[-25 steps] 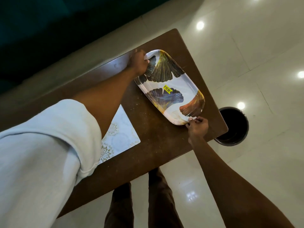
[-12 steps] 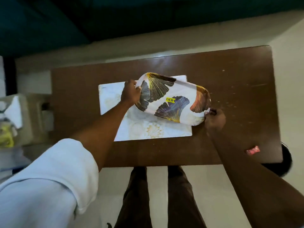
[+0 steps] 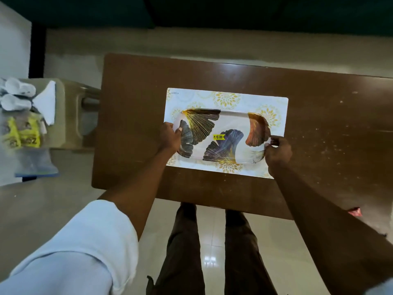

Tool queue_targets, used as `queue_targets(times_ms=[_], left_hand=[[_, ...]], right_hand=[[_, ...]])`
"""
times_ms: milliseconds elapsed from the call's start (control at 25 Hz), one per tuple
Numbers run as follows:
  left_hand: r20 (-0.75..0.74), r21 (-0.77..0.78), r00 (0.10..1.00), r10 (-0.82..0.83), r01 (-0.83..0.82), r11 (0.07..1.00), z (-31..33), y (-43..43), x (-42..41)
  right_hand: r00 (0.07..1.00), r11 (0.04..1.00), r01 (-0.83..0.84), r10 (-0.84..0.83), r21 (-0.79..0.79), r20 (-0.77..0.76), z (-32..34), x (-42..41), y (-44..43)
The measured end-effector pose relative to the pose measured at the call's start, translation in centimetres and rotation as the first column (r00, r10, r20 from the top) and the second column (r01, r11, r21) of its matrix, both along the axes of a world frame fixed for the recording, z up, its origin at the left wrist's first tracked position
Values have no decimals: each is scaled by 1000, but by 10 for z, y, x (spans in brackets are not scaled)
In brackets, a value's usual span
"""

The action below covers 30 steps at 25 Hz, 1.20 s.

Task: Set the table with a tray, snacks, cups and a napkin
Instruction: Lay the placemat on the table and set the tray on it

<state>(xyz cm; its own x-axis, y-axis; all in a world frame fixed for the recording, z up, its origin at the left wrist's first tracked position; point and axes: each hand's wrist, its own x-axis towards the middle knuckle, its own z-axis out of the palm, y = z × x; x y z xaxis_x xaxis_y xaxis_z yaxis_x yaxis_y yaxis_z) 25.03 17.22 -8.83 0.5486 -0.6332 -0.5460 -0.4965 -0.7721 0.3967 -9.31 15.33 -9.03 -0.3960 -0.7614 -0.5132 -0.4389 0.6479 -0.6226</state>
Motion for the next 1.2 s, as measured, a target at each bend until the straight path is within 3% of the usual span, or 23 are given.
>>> queue_targets(times_ms=[1200], left_hand=[[-38, -93, 999, -13, 10, 996, 1, -11, 0]], right_hand=[[997, 995, 75, -74, 70, -8, -5, 6, -13]])
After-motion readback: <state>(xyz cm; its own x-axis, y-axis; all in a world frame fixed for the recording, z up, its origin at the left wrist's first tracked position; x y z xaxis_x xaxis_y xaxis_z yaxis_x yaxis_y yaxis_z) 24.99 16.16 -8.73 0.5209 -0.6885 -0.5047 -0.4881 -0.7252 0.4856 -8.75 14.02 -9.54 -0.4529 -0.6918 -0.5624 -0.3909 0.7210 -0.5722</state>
